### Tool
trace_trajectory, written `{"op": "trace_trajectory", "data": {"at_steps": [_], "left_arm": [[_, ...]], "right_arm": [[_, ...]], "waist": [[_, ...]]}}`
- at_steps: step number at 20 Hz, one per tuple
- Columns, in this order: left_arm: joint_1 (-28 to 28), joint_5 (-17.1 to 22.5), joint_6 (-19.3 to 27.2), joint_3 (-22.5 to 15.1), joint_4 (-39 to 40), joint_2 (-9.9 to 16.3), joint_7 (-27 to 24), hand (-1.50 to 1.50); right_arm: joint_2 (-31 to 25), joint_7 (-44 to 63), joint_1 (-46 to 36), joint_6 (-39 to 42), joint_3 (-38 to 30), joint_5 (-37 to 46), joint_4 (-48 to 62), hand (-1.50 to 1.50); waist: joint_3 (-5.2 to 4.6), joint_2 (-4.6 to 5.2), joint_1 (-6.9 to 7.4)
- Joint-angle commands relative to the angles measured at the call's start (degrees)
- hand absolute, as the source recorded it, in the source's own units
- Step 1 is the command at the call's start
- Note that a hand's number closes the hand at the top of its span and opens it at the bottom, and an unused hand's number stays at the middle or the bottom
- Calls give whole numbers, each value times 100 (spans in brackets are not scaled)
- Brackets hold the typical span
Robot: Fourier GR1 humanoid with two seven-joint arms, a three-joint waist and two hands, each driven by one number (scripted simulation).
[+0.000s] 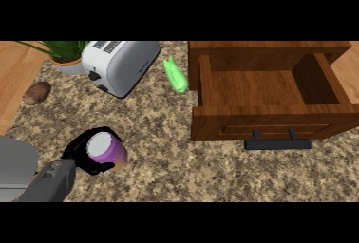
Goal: Pick up the can, place it into the drawer and close the drawer
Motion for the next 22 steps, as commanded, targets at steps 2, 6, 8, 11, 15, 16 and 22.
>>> {"op": "trace_trajectory", "data": {"at_steps": [2,6,8,11,15,16,22], "left_arm": [[-185,161,-752,-43,-246,-303,-295,150],[-17,451,-1170,-59,-889,-187,46,150],[195,611,-463,46,-1162,-572,73,150],[-43,1126,1197,814,-1179,-802,207,150],[-193,1450,2590,1223,-1592,-1269,364,150],[-107,1393,2784,1145,-1871,-1334,374,150],[325,1575,3571,248,-3908,-1552,1299,150]], "right_arm": [[-162,69,-253,-116,-81,-113,205,-150],[144,65,-36,-85,-47,126,-42,-150],[-30,285,-68,-189,-139,-137,-81,-150],[-5,225,-96,-226,-133,-63,-119,-150],[265,151,137,-206,-23,4,-350,-150],[266,88,248,-254,160,-3,-354,-150],[194,345,295,-172,-226,-366,-407,-150]], "waist": [[2,-4,38],[12,-42,130],[10,-40,127],[13,-53,210],[20,-74,176],[21,-78,172],[16,-79,154]]}}
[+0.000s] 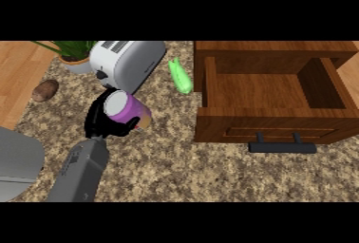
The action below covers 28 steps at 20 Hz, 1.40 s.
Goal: Pick up the can, place it into the drawer and close the drawer
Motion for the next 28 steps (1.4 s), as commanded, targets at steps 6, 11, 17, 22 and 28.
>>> {"op": "trace_trajectory", "data": {"at_steps": [6,11,17,22,28], "left_arm": [[349,236,1618,-1128,-2886,-129,1868,150],[-90,86,2218,-1438,-3414,-121,2608,150],[-693,-28,3106,-2043,-3225,-131,2681,150],[-1916,-91,3499,-1917,-2759,-131,3178,150],[-2692,218,3662,-1909,-1507,-131,2486,150]], "right_arm": [[68,-42,-112,-103,76,-18,-131,-150],[93,-157,585,-346,406,-157,-559,-150],[-372,300,-154,-387,55,-310,-94,-150],[94,-68,-100,-294,522,329,-63,-150],[97,-315,-117,-39,389,298,193,-150]], "waist": [[-5,20,-14],[-7,30,-121],[-10,57,-131],[-8,69,-161],[-8,85,-218]]}}
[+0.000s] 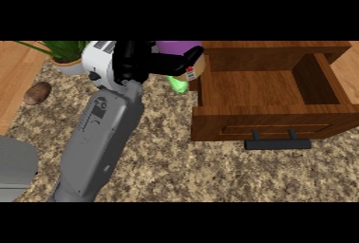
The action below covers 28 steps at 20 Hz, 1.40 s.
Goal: Pick up the can, place it into the drawer and close the drawer
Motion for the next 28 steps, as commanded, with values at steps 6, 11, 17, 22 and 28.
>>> {"op": "trace_trajectory", "data": {"at_steps": [6,11,17,22,28], "left_arm": [[-1319,330,549,-259,1196,-1,-178,150],[-1803,744,417,-217,2018,-1,-545,150],[-2113,1363,1045,-989,2336,-1,-707,150],[-2896,1692,999,-896,3149,-1,-856,150],[-2933,2486,1373,-1616,3283,-1,-1067,150]], "right_arm": [[-47,276,-150,-251,90,-12,-226,-150],[-47,62,-214,-20,143,208,-41,-150],[-242,188,-269,-139,-24,-51,65,-150],[12,431,-199,-269,344,149,-457,-150],[-61,241,-335,-177,228,142,-205,-150]], "waist": [[-1,10,-34],[1,29,-69],[2,26,-142],[1,49,-208],[5,41,-231]]}}
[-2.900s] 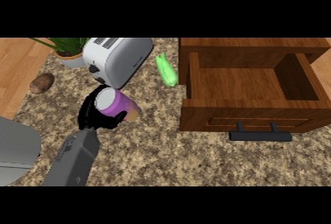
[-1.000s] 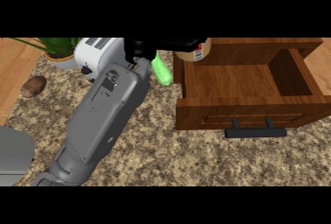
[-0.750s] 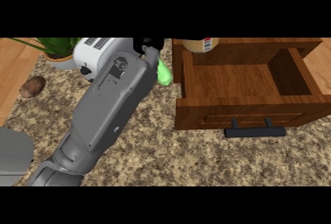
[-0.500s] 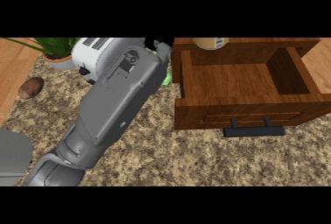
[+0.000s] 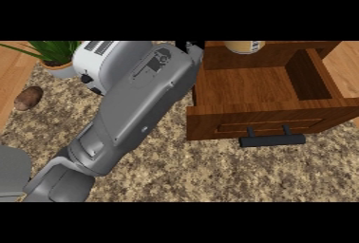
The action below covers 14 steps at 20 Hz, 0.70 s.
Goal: Pick up the can, place it into the drawer and close the drawer
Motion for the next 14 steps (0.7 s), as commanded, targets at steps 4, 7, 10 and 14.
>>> {"op": "trace_trajectory", "data": {"at_steps": [4,7,10,14], "left_arm": [[-526,640,187,-470,783,0,-197,150],[-122,914,60,-704,715,0,-544,150],[-276,1110,367,-1029,929,0,-561,150],[-288,1303,371,-1327,1001,0,-544,150]], "right_arm": [[-44,-12,-178,88,77,-21,195,-150],[-73,-105,-12,181,-81,-65,188,-150],[146,16,-38,88,177,-45,-122,-150],[-64,40,-214,67,67,40,138,-150]], "waist": [[5,31,-110],[4,20,-104],[7,47,-225],[6,40,-153]]}}
